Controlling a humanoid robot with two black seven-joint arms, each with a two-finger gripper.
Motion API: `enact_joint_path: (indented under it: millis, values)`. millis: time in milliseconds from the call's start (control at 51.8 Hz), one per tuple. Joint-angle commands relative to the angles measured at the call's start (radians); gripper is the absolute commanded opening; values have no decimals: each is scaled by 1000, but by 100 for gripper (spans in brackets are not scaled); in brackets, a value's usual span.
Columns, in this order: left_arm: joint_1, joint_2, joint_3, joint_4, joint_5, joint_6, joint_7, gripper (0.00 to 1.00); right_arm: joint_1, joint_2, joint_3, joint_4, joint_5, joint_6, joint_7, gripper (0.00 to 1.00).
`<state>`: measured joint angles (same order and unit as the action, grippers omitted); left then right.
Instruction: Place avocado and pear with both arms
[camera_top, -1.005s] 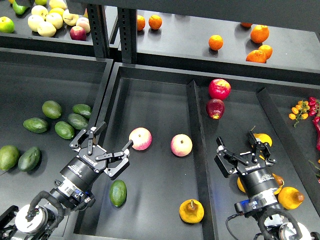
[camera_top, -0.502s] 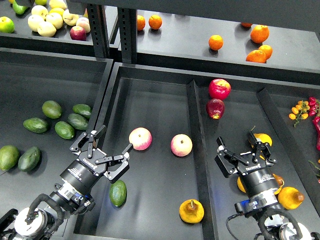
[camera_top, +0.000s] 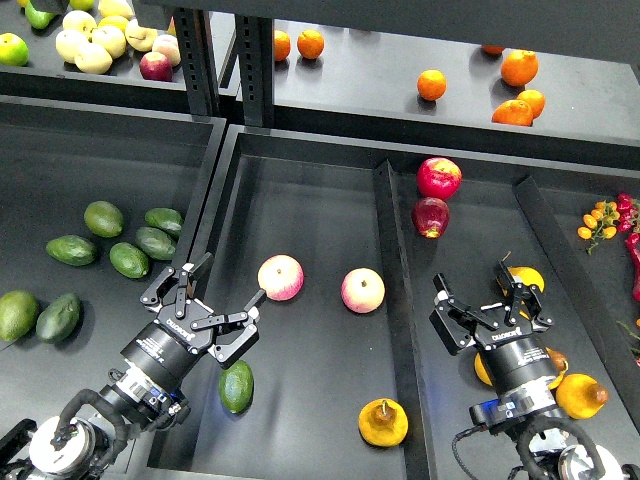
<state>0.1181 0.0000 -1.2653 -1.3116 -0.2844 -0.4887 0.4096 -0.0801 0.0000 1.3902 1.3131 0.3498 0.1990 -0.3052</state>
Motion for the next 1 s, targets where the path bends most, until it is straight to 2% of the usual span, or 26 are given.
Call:
enact_joint_path:
  millis: [0,290,541,618,657,715,811,985]
  values:
    - [-3,0,4,0,10,0,37,99,0,0,0,0,0,0,0,100]
    - [-21,0,20,-3,24,0,49,99,0,0,1,2,0,0,0,100]
    - [-95,9,46,-3,197,0,79,99,17,0,1,2,-2,-13,0,100]
    - [-138,69,76,-3,228,0,79,99,28,0,10,0,-2,-15,0,100]
    - [-199,153,124,-5,254,0,79,99,51,0,30,0,-5,-19,1,100]
    - [-244,218,165,-9,270,0,79,99,68,0,43,0,-5,-29,2,100]
    - [-362,346,263,-9,307,0,79,99,115,0,76,-3,-6,-82,2,100]
    - [-563,497,472,-1,329,0,79,99,206,0,127,-5,-11,-168,2,100]
